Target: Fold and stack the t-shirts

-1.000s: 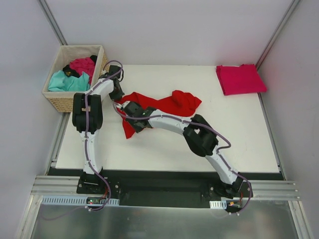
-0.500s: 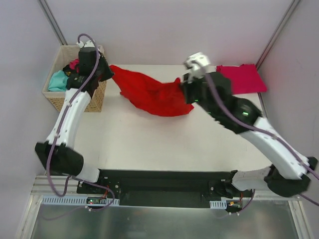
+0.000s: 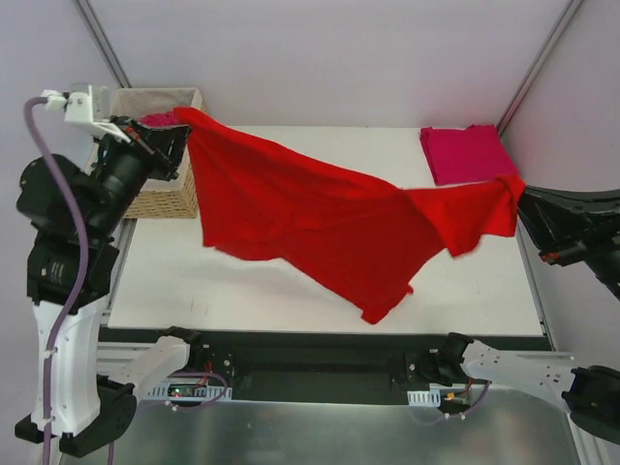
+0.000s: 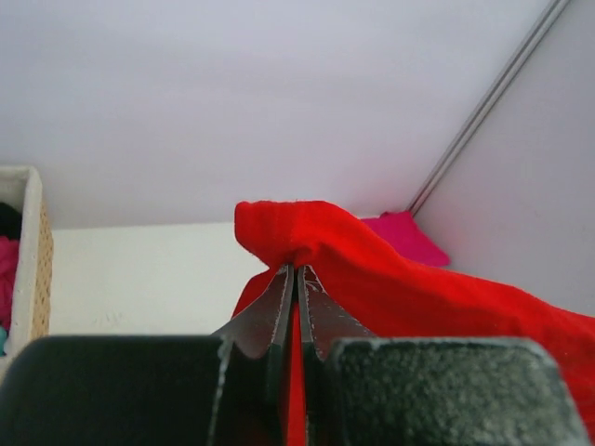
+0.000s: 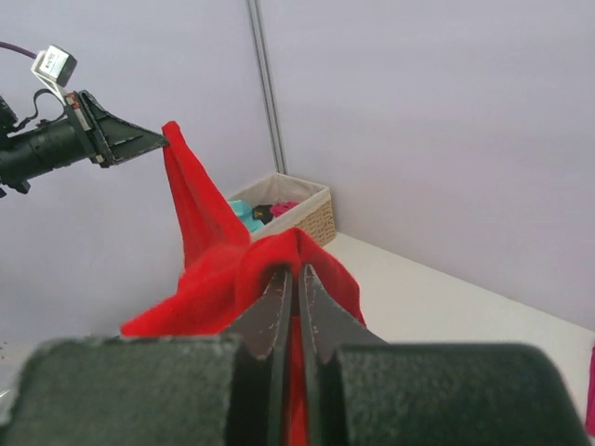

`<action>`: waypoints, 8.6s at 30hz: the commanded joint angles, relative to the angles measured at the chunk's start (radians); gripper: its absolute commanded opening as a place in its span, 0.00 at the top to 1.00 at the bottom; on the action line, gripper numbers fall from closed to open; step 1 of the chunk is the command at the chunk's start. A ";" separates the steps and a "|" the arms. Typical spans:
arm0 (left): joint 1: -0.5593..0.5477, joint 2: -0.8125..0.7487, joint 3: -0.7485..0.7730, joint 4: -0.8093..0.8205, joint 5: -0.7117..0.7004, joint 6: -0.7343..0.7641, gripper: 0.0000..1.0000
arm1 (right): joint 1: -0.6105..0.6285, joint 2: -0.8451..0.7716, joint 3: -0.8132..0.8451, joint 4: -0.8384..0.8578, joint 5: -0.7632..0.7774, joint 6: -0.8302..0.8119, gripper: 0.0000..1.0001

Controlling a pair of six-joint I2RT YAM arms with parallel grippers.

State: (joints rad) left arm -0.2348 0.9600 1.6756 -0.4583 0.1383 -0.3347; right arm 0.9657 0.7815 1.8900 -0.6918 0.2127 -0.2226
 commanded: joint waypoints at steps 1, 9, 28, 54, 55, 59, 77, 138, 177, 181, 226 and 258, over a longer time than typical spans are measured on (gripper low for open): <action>0.005 -0.043 0.068 0.024 0.015 0.026 1.00 | 0.002 0.016 0.063 -0.058 -0.029 -0.017 0.99; 0.005 -0.067 0.142 0.023 0.083 -0.001 1.00 | 0.001 0.019 0.104 -0.063 -0.105 0.008 0.99; 0.005 -0.023 0.136 0.032 0.063 0.005 1.00 | -0.008 0.108 0.146 -0.055 0.029 -0.060 0.99; 0.087 0.922 0.874 0.359 0.052 0.033 1.00 | -0.693 0.894 0.578 0.518 -0.145 0.045 0.99; 0.088 0.898 0.845 0.365 0.056 0.033 1.00 | -0.693 0.878 0.590 0.506 -0.160 0.048 0.99; 0.088 0.781 0.794 0.357 0.087 0.005 1.00 | -0.693 0.773 0.537 0.502 -0.205 0.098 0.99; -0.009 0.016 -0.732 0.598 0.015 -0.081 0.04 | -0.598 -0.066 -0.899 0.446 -0.309 0.220 0.17; -0.162 0.855 -0.645 0.181 -0.134 -0.337 0.01 | -0.316 0.857 -0.955 0.339 -0.087 0.448 0.04; 0.094 1.064 0.031 -0.094 -0.230 -0.302 0.02 | -0.821 1.033 -0.019 0.107 -0.099 0.258 0.03; 0.104 1.134 0.082 -0.094 -0.220 -0.285 0.03 | -0.840 1.121 0.018 0.107 -0.124 0.255 0.03; 0.107 1.211 0.082 -0.037 -0.140 -0.316 0.96 | -0.964 1.536 0.195 0.133 -0.291 0.390 0.01; 0.109 1.152 0.015 -0.003 -0.129 -0.306 1.00 | -1.013 1.690 0.331 0.086 -0.306 0.457 0.37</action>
State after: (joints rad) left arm -0.1295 2.1830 1.6955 -0.4587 0.0002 -0.6449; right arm -0.0315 2.4588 2.1719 -0.5789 -0.0868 0.2005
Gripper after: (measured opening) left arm 0.003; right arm 0.687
